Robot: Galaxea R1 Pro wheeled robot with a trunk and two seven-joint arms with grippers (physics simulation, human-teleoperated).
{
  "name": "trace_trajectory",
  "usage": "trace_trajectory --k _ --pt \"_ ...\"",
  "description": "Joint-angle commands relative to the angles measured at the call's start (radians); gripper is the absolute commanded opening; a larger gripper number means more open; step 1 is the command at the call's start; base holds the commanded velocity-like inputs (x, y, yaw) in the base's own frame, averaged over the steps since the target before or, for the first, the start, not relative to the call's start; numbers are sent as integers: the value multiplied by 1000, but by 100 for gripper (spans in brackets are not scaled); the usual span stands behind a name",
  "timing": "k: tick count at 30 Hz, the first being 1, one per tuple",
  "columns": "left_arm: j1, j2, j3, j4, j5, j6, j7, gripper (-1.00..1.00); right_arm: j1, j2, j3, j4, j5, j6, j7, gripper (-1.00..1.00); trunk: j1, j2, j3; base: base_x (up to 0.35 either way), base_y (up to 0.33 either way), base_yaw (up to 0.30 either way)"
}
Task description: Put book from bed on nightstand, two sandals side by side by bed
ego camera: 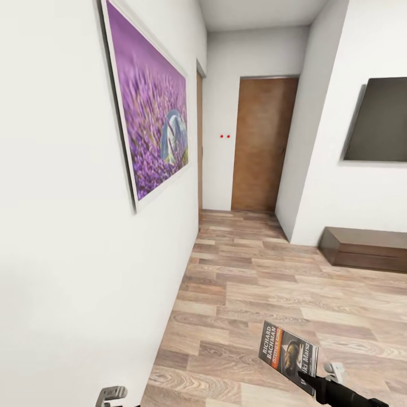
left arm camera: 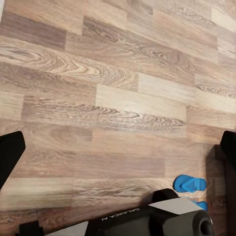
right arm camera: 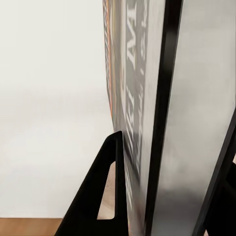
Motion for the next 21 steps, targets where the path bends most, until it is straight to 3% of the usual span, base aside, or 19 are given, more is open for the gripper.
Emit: trace_trajectory --k 1,5,15,21 --pt "-1 0 6 1 -11 -7 -1 100 -1 0 6 1 -6 -6 2 -100 1 -2 -2 234 0 0" --pt "-1 0 6 1 -11 -7 -1 100 -1 0 7 1 -6 -3 2 -100 1 -2 -2 89 0 -122" --pt "-1 0 6 1 -11 -7 -2 100 -1 0 7 1 -6 -2 2 -100 1 -2 -2 8 0 -259" --pt "-1 0 6 1 -11 -7 -1 100 -1 0 8 1 -6 -2 2 -100 1 -2 -2 0 0 -57"
